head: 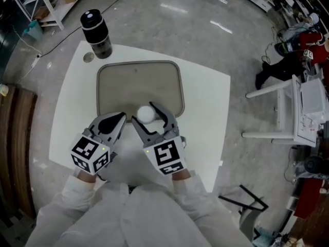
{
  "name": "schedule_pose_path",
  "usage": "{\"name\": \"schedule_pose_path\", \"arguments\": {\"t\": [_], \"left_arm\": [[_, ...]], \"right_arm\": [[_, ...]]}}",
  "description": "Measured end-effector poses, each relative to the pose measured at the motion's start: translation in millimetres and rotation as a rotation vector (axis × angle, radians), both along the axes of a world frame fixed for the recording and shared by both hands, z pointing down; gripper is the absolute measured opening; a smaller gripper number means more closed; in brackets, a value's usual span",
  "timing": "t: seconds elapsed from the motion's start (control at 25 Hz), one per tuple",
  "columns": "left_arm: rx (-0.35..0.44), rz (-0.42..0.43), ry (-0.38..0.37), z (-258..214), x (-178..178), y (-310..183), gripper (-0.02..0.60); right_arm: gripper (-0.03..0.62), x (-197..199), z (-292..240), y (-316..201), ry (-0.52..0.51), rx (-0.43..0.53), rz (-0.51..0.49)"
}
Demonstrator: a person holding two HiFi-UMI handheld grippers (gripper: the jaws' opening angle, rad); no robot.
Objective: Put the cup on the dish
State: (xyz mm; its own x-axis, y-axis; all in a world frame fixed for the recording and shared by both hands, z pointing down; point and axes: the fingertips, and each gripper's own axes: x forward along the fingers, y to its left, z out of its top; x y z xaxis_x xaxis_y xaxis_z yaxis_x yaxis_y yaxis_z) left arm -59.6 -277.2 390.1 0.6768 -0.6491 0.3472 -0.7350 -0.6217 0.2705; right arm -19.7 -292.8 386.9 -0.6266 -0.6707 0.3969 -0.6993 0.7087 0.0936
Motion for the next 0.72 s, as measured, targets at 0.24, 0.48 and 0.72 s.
{"name": "schedule_pose_path", "arguments": {"t": [0.24, 0.48, 0.72], "left_arm": [[0.019, 0.016, -0.006, 1, -11, -43, 0.006], [0.014, 0.028, 0.003, 12, -18, -79, 0.006], [-0.021, 0.058, -0.003, 37, -15, -98, 0.006]], "right_arm": [[0.270, -4, 5, -40, 0.011, -0.001, 0.031], [0.270, -11, 22, -73, 0.009, -0.019, 0.055], [0.270, -16, 46, -95, 0.017, -0.040, 0.067]]}}
